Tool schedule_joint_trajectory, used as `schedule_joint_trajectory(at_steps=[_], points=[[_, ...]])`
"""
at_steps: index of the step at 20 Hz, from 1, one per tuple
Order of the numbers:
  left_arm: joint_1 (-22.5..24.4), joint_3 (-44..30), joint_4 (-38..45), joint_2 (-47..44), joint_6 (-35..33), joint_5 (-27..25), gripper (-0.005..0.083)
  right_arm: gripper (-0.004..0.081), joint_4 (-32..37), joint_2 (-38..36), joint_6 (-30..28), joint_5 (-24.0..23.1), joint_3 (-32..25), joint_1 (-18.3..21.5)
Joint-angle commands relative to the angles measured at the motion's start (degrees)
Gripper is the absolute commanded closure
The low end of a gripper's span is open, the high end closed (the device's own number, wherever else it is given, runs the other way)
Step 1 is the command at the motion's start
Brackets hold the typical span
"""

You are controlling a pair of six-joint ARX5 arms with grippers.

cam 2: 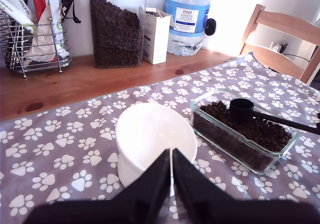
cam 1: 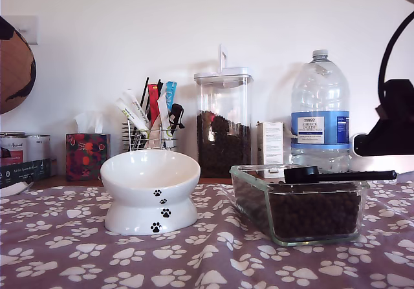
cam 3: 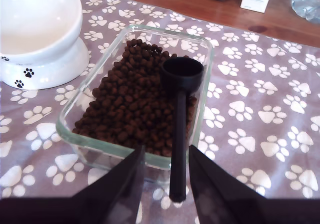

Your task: Measure one spoon of cat food and pour it into the food bowl

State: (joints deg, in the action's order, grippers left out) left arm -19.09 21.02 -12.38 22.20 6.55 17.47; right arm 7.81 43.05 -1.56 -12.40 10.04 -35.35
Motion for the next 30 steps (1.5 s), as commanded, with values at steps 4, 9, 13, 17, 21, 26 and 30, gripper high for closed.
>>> schedule_joint_trajectory(at_steps=[4,9,13,17,21,26,30], points=[[-0.2,-0.2,0.4,-0.1,0.1,0.1,0.0793,0.0521,5.9,6.1,0.0,0.5,-0.7,2.0],[-0.2,-0.2,0.4,-0.1,0.1,0.3,0.0793,0.0521,9.5,12.5,0.3,4.1,-0.7,4.4],[-0.2,-0.2,0.4,-0.1,0.1,0.3,0.0793,0.0523,12.2,15.5,1.5,5.0,-0.7,4.4],[-0.2,-0.2,0.4,-0.1,0.1,0.3,0.0793,0.0549,12.5,17.6,1.5,5.0,-0.7,4.8],[-0.2,-0.2,0.4,-0.1,0.1,0.3,0.0793,0.0674,12.5,17.9,1.5,5.0,-0.7,5.2],[-0.2,-0.2,0.4,-0.1,0.1,0.3,0.0793,0.0782,12.5,17.9,1.5,5.0,-0.7,5.1],[-0.2,-0.2,0.4,-0.1,0.1,0.3,0.0793,0.0783,12.5,17.2,1.5,5.0,-0.1,5.1]])
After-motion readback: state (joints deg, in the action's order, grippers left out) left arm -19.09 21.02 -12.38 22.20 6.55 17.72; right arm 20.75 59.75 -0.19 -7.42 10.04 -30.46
